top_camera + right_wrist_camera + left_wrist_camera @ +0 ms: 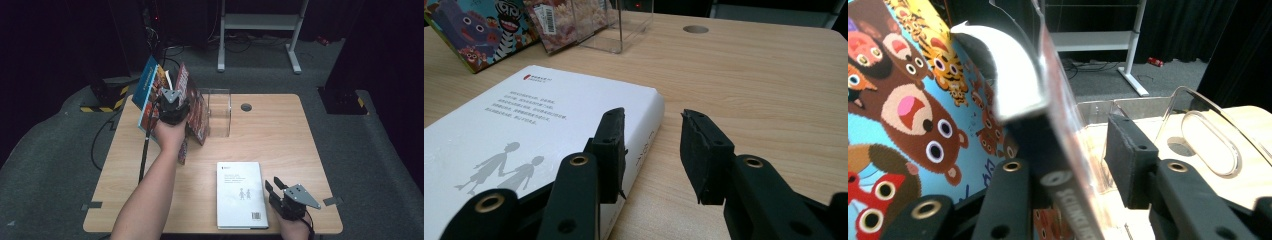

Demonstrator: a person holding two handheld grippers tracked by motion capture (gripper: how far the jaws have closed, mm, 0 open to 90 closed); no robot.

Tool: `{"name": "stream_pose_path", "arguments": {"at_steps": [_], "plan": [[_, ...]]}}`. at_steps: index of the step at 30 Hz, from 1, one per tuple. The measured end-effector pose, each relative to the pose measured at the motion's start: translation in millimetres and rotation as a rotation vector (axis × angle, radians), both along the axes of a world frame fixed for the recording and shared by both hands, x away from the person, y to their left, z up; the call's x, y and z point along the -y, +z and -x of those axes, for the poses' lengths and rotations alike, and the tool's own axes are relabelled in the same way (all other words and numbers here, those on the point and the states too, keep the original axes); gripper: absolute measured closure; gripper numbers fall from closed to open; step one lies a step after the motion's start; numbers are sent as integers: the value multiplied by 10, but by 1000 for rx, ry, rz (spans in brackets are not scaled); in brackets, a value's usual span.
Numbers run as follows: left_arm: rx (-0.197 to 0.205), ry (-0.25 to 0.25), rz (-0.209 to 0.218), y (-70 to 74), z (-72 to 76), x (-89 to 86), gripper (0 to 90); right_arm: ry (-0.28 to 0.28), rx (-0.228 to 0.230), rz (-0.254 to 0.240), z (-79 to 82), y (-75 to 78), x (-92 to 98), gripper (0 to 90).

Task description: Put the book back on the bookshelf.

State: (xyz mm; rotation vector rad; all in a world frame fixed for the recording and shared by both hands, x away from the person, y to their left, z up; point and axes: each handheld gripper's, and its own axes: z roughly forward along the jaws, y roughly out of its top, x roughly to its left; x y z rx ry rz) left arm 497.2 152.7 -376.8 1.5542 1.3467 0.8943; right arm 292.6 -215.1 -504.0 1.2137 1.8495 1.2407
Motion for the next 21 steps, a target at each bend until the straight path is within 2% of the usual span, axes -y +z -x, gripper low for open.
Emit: {"name": "stream_pose_path", "arguments": {"at_steps": [9,14,21], "plan": [[-39,21,34,6,-4,-52,570,4,-2,0,-1,-5,-19,624],[-59,23,47,14,2,-60,502,5,-1,4,2,-2,-23,623],[-110,26,56,22,-6,-79,439,10,2,8,8,2,-39,623]]}}
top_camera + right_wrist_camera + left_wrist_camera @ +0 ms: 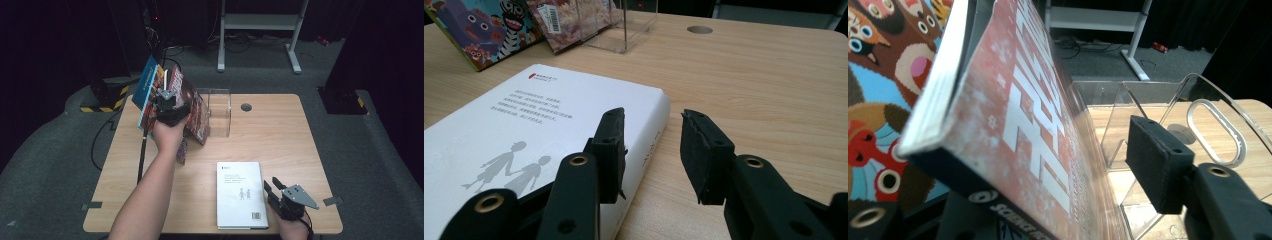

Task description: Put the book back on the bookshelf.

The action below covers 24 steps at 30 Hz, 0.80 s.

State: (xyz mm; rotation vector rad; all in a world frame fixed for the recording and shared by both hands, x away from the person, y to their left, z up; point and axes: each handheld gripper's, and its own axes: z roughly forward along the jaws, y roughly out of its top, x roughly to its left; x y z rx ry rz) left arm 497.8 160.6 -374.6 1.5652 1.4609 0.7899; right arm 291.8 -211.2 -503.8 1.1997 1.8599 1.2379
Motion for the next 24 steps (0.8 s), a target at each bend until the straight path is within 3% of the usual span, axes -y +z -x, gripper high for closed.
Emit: {"name": "stream_pose_path", "arguments": {"at_steps": [15,24], "plan": [[-6,11,0,107,72,-37,396,6,3,0,2,2,-24,623],[24,18,5,164,107,-57,374,10,5,6,6,-1,-45,623]]}}
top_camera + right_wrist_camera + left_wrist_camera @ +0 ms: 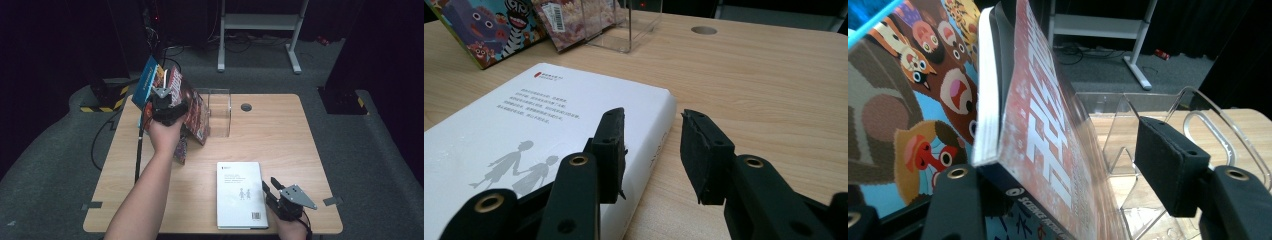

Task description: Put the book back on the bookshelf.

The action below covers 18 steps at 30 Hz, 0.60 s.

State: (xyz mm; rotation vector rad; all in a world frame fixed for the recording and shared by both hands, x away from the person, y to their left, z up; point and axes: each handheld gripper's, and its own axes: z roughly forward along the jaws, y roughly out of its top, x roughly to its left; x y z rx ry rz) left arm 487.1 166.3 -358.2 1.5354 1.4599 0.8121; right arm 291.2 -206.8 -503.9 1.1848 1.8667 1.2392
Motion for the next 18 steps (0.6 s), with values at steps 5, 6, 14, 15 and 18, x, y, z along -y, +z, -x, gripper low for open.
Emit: {"name": "stream_pose_path", "arguments": {"at_steps": [5,6,14,15,18], "plan": [[1,-8,-11,23,-3,-7,374,1,-1,1,0,-1,-2,623],[4,-7,-13,35,-1,-9,374,0,-1,1,0,-1,-1,623],[24,1,-27,118,18,-8,370,2,-2,2,1,0,-3,623],[28,3,-31,128,20,-12,369,0,-1,1,0,-1,-3,623],[32,10,-34,152,25,-27,368,0,-2,2,2,0,-4,623]]}}
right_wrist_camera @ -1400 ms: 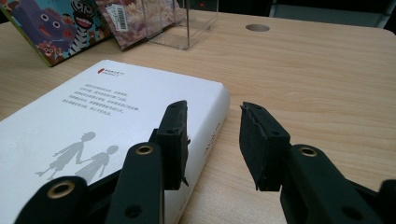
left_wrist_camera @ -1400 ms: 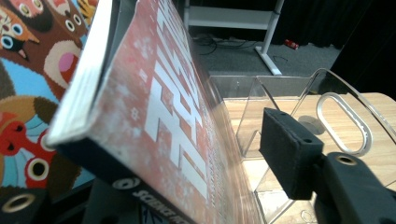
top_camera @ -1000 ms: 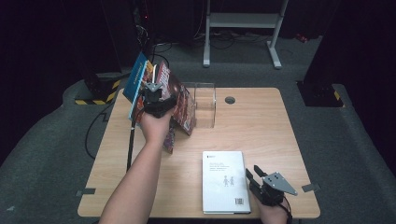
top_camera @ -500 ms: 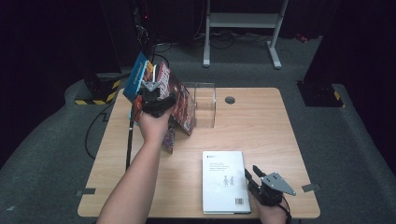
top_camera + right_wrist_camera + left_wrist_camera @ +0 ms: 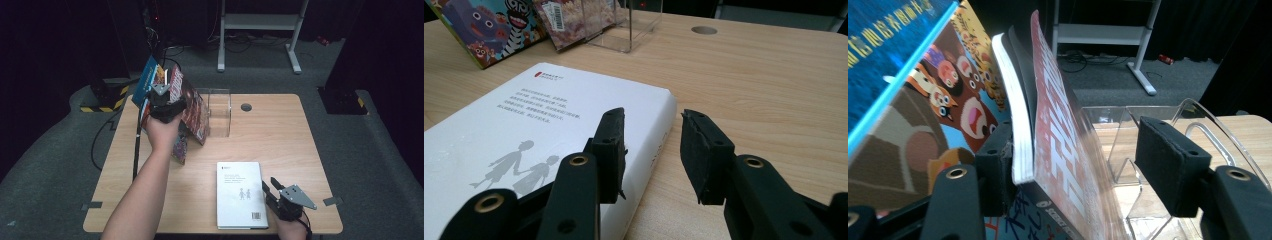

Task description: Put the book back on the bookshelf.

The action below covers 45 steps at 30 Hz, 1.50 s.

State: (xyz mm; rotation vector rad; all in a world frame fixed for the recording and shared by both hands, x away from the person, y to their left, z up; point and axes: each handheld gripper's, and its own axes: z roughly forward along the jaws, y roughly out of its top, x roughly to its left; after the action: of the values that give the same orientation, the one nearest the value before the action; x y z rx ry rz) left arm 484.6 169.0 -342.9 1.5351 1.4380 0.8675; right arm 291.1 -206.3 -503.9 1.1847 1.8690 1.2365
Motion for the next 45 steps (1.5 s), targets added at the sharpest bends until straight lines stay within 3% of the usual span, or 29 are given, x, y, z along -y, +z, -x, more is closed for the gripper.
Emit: {"name": "stream_pose_path", "arguments": {"at_steps": [13,23,35,43,45], "plan": [[33,16,-7,100,35,-36,363,3,-6,6,-2,-9,-10,623],[82,11,-7,155,81,-56,380,5,-5,4,-3,-17,-21,623],[122,-54,-9,210,167,34,367,6,-8,6,-5,-19,-24,623],[137,-125,-14,125,298,94,359,7,-5,8,-6,-19,-25,623],[131,-152,4,82,332,88,355,9,-5,11,-6,-20,-29,623]]}}
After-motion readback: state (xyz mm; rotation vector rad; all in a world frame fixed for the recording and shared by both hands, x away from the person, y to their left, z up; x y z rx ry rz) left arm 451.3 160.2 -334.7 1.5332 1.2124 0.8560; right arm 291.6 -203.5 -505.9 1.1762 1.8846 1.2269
